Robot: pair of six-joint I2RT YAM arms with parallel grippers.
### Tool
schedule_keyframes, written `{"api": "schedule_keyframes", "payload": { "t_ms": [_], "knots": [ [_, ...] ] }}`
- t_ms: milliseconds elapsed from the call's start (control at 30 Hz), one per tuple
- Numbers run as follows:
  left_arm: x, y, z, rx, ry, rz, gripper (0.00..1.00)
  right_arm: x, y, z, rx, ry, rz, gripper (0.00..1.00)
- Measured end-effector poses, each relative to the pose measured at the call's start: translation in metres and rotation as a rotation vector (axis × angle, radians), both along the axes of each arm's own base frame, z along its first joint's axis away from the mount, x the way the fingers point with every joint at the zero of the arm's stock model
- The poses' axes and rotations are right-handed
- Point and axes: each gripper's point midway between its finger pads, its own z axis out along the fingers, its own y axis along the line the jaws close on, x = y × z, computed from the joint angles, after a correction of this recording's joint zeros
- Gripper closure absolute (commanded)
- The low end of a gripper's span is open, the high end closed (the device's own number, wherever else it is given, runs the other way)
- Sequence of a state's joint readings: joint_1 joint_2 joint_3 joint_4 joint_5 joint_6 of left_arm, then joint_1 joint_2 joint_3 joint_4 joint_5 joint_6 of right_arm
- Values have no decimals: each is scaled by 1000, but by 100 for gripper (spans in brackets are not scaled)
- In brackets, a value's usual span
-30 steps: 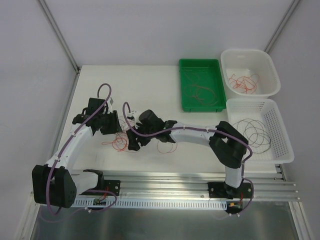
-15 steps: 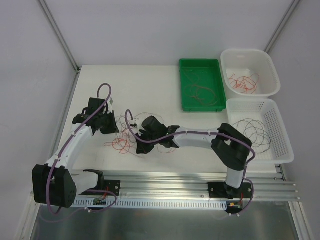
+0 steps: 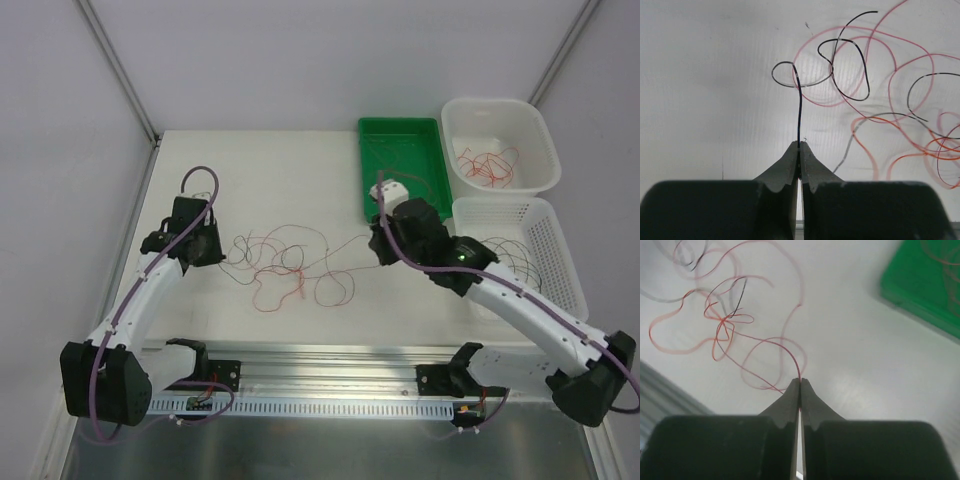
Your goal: Untangle the cables
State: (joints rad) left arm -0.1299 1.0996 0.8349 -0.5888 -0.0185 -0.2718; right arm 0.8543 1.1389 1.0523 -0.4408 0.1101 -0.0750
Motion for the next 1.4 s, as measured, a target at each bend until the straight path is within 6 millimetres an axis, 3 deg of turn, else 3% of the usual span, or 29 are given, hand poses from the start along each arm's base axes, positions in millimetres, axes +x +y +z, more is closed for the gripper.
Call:
{"api": "schedule_keyframes", "payload": {
  "t_ms": [100, 200, 333, 433, 533, 633, 767, 867, 1033, 1200, 1267, 1300, 1400],
  "knots": [
    [1, 9, 3, 38, -19, 28, 100, 11, -53, 21, -8, -52, -156, 99],
    [1, 19, 3, 77, -22, 61, 100, 8, -87, 40, -8, -94, -243, 99],
    [-2, 35, 3, 132, -5, 116, 100, 3, -114, 64, 25, -151, -314, 99],
    [0, 49, 13, 178, -1, 163, 100, 1, -125, 67, 30, -158, -345, 99],
    [11, 65, 44, 230, -58, 224, 100, 5, -136, 56, -8, -128, -397, 99],
    [27, 77, 90, 264, -168, 286, 100, 8, -149, 36, -52, -84, -454, 99],
    [41, 85, 147, 265, -300, 336, 100, 6, -171, 12, -104, -18, -530, 99],
    [45, 85, 183, 251, -383, 352, 100, 6, -176, 2, -120, 10, -548, 99],
    [48, 65, 222, 147, -472, 279, 100, 2, -168, -20, -132, 82, -508, 99],
    [42, 4, 255, -119, -528, 38, 100, 7, -141, -45, -102, 185, -423, 98],
    [35, -21, 267, -225, -539, -71, 100, 6, -130, -57, -77, 224, -385, 90],
    [30, -32, 270, -273, -535, -115, 100, 4, -124, -63, -66, 248, -368, 75],
    [22, -46, 267, -333, -515, -172, 100, 2, -106, -72, -52, 292, -325, 53]
  ]
}}
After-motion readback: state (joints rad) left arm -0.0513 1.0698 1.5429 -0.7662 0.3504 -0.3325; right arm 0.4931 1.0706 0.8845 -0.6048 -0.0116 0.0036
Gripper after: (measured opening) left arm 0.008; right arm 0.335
